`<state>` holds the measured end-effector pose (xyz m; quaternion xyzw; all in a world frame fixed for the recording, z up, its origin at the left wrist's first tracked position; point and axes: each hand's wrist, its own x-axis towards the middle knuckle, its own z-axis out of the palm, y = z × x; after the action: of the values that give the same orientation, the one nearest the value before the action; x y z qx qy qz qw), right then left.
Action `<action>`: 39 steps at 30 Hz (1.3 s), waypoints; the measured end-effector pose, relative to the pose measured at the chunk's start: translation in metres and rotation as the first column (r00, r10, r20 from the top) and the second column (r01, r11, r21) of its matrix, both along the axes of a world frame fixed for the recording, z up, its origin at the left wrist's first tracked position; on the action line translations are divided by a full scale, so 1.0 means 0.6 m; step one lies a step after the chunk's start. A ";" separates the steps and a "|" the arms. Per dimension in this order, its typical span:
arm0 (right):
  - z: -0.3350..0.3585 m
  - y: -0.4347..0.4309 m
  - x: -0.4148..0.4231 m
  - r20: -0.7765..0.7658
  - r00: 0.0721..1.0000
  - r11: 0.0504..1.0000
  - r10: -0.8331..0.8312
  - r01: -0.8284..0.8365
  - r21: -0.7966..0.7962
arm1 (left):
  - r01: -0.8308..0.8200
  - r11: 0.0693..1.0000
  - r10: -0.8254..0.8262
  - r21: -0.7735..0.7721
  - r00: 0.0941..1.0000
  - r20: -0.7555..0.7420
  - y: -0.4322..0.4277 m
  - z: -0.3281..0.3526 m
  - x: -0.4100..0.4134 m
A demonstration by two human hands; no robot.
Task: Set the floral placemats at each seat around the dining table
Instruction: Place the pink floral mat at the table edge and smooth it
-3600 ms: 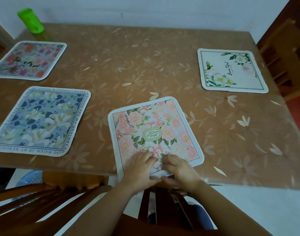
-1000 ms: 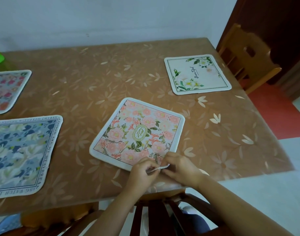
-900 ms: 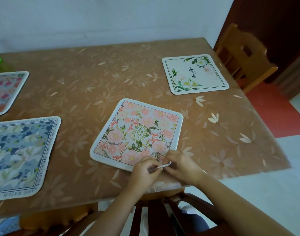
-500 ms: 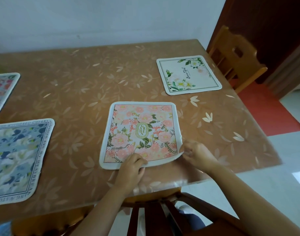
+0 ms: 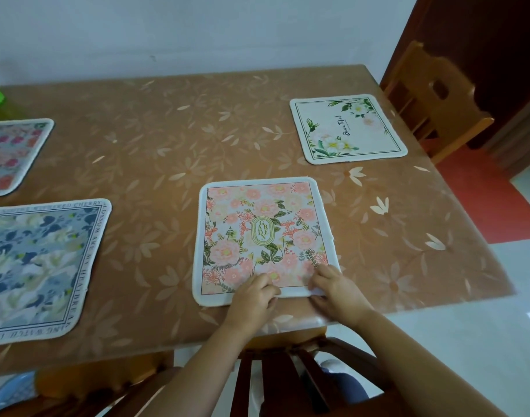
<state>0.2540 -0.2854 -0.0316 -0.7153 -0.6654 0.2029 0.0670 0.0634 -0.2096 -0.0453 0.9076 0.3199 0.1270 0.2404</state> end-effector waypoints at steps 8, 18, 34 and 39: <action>0.015 -0.003 -0.015 0.024 0.993 0.966 0.119 -0.122 0.228 | -0.096 0.993 0.104 0.063 0.984 -0.145 0.011 -0.009 -0.035; -0.008 -0.014 0.012 -0.005 0.997 0.994 -0.076 0.076 0.080 | -0.165 0.986 0.166 0.021 0.963 -0.214 0.028 0.000 -0.069; -0.012 -0.020 -0.008 -0.031 0.989 0.986 -0.145 0.147 0.077 | -0.202 0.979 0.191 -0.036 0.961 -0.200 0.023 0.005 -0.071; -0.013 -0.022 -0.010 -0.053 0.990 0.988 -0.132 0.136 0.072 | -0.205 0.978 0.193 -0.048 0.963 -0.188 0.016 0.004 -0.077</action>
<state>0.2480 -0.2983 -0.0395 -0.7503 -0.6212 0.1898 0.1232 0.0171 -0.2000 -0.0431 0.8701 0.4341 0.0562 0.2265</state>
